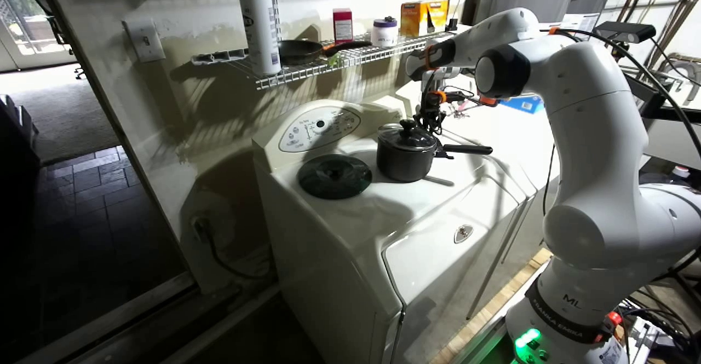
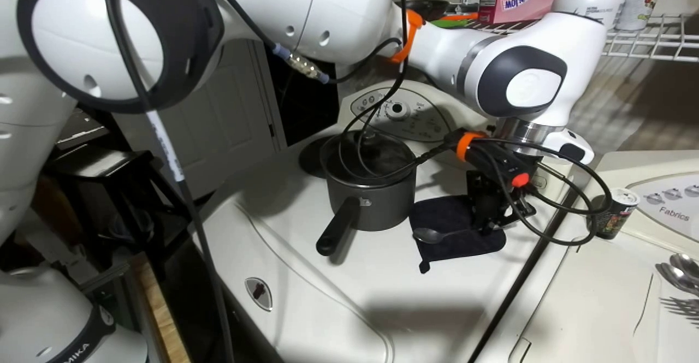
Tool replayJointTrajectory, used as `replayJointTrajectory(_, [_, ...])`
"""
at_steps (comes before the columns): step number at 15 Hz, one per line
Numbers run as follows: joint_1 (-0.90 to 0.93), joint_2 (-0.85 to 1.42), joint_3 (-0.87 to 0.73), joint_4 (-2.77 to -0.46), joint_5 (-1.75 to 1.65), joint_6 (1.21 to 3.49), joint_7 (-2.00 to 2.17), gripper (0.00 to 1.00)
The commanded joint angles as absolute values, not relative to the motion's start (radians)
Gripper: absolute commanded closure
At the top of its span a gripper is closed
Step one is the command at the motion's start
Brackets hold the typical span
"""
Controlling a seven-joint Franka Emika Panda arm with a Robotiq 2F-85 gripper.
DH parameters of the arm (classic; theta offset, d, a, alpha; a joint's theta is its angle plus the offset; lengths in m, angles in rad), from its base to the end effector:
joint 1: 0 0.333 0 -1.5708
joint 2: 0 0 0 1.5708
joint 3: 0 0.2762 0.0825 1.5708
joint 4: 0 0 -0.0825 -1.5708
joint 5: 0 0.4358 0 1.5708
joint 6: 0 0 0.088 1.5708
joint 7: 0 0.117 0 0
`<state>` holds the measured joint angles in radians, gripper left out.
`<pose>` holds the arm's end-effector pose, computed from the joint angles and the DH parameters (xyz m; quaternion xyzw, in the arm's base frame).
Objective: Put the silver spoon inside the pot
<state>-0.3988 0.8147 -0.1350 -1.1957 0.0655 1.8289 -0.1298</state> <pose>0.6616 -0.3597 0.2243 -0.9768 0.1944 0.0890 0.0096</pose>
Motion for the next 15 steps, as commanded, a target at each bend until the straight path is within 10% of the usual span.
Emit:
replayJointTrajectory(1, [-0.409,0.854,-0.126,-1.134,0.086,1.795,-0.137,0.44])
replayJointTrajectory(3, [-0.41,0.858,-0.125,-1.133,0.087,1.792,-0.138,0.38])
replayJointTrajectory(10, [-0.409,0.862,-0.127,-1.123,0.085,1.8,-0.131,0.97])
replayJointTrajectory(15, [-0.408,0.854,-0.128,-1.128,0.083,1.806,-0.13,0.96])
